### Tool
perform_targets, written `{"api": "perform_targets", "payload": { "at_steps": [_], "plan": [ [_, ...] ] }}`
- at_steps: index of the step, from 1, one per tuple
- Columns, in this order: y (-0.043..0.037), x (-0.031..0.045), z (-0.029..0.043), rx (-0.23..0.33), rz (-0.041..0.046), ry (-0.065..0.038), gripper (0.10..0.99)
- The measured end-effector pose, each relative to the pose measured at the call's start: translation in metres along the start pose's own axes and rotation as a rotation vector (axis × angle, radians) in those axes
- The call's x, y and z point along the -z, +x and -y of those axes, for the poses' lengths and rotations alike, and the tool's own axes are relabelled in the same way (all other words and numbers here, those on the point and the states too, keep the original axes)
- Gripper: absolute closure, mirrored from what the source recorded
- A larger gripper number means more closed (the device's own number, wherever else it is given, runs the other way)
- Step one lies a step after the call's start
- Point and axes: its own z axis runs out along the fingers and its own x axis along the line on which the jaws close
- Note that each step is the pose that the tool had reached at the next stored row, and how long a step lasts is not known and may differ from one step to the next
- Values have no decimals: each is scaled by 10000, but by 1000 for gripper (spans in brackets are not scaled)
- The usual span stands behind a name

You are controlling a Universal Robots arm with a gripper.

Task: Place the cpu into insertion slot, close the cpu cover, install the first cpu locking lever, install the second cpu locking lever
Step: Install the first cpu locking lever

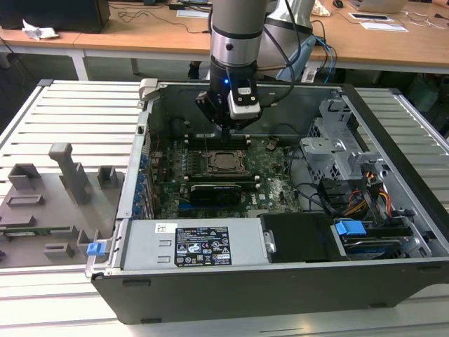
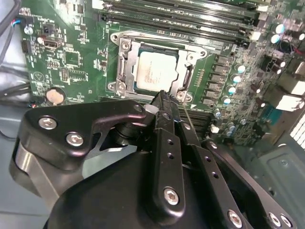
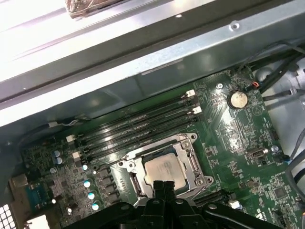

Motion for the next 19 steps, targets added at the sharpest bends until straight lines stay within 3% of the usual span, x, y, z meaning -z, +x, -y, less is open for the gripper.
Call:
{"api": "perform_targets", "payload": {
  "at_steps": [7, 10, 19],
  "plan": [
    [0, 0, 0, 759, -32, 11, 980],
    [-1, -1, 1, 1655, -69, 23, 980],
    [-23, 3, 67, 2200, -92, 33, 980]
  ]
}}
